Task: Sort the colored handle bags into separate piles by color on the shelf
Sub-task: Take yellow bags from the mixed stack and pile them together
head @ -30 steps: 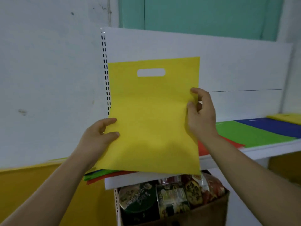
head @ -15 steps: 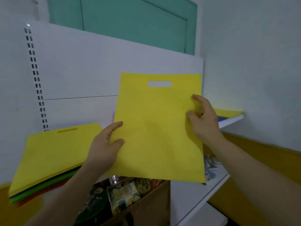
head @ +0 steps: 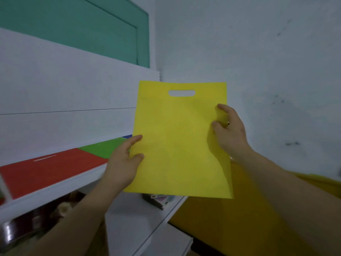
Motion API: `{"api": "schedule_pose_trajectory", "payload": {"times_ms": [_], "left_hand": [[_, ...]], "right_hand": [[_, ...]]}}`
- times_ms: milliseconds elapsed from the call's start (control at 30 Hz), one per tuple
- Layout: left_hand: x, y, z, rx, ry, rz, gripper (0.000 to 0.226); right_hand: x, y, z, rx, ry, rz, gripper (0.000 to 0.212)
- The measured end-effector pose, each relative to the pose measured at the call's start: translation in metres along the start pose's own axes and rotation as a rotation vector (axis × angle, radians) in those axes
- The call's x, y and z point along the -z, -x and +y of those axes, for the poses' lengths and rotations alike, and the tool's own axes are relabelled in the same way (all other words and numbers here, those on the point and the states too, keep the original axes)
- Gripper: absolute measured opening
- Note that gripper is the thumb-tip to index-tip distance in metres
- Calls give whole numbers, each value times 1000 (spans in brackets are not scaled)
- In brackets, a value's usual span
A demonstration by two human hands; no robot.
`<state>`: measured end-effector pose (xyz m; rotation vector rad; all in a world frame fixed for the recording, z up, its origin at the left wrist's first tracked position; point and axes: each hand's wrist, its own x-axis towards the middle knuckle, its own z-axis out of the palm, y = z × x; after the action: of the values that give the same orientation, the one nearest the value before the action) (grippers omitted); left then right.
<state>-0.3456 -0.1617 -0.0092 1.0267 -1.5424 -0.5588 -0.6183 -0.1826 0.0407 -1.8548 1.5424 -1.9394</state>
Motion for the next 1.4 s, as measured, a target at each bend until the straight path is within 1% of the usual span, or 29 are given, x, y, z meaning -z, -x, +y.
{"api": "schedule_pose_trajectory", "payload": {"times_ms": [133, 267, 567, 767, 900, 1100, 1233, 1400], "left_hand": [[-63, -13, 8, -25, 56, -16, 48], [-116, -23, 6, -3, 117, -72, 47], [-205, -71, -24, -2, 178, -234, 46], [-250, -125, -54, -7, 253, -297, 49], [-268, -168, -69, -62, 219, -310, 46], [-294, -221, -95, -67, 249, -367, 47], [-311, -245, -108, -57, 254, -378, 48], [-336, -275, -122, -40, 242, -367, 51]], "right_hand": [[46, -14, 38, -20, 42, 41, 46], [81, -24, 72, -61, 89, 77, 46], [113, -43, 140, -175, 181, 122, 44], [104, -79, 178, -218, 260, 178, 46], [85, -110, 197, -226, 294, 197, 46], [64, -142, 229, -251, 328, 222, 46], [56, -164, 253, -253, 336, 206, 47], [46, -196, 288, -229, 354, 147, 52]]}}
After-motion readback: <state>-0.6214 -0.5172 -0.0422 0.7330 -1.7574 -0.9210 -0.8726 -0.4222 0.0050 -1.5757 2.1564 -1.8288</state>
